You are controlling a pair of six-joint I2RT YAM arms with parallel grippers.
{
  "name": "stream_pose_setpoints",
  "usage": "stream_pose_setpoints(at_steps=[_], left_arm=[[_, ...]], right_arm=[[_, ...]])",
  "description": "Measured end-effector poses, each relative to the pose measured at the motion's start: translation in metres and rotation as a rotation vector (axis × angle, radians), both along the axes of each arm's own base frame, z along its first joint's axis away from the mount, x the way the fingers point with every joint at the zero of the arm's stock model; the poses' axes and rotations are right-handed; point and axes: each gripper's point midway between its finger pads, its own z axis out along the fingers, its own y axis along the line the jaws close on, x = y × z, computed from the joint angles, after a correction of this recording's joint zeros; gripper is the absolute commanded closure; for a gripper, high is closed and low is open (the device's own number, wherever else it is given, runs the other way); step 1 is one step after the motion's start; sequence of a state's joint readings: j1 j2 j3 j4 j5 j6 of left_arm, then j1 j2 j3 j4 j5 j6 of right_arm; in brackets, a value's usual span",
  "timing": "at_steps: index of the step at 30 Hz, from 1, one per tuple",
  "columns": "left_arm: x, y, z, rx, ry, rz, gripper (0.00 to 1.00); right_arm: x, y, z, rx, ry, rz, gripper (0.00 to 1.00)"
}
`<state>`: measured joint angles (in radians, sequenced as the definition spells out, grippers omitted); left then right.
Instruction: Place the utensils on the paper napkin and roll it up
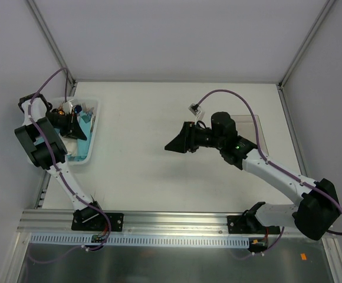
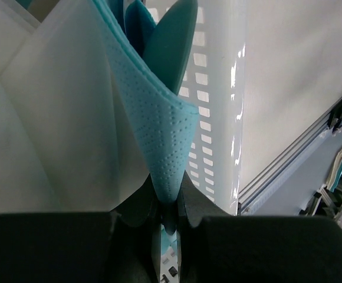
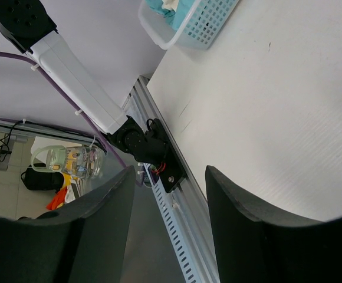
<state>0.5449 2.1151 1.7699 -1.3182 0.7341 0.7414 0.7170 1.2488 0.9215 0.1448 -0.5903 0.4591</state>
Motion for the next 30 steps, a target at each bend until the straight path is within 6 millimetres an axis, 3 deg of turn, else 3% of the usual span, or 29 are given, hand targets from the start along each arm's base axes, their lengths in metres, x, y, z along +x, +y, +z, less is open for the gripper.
stream_pose_setpoints(at_steps=[11,22,23,27,30], left_arm=[[0.001,-0.003,-0.009,-0.04,0.044,0.025,0.99],[0.001,-0.006,-0.011,-0.023,0.081,0.034,0.83],[0.001,-0.007,-0.011,-0.02,0.086,0.032,0.83],[0.001,-0.01,-0.014,0.003,0.099,0.013,1.0],[0.0,-0.012,-0.015,0.017,0.106,0.0,0.95]], right_arm=[[0.001,0.0,-0.004,-0.007,0.009,-0.001,0.46],[0.003,0.002,-0.009,-0.016,0.02,-0.001,0.46],[0.003,0.002,-0.009,-0.016,0.02,-0.001,0.46],[0.002,0.002,-0.009,-0.016,0.021,0.002,0.47],[0.001,0.002,-0.009,-0.015,0.022,0.006,0.47]])
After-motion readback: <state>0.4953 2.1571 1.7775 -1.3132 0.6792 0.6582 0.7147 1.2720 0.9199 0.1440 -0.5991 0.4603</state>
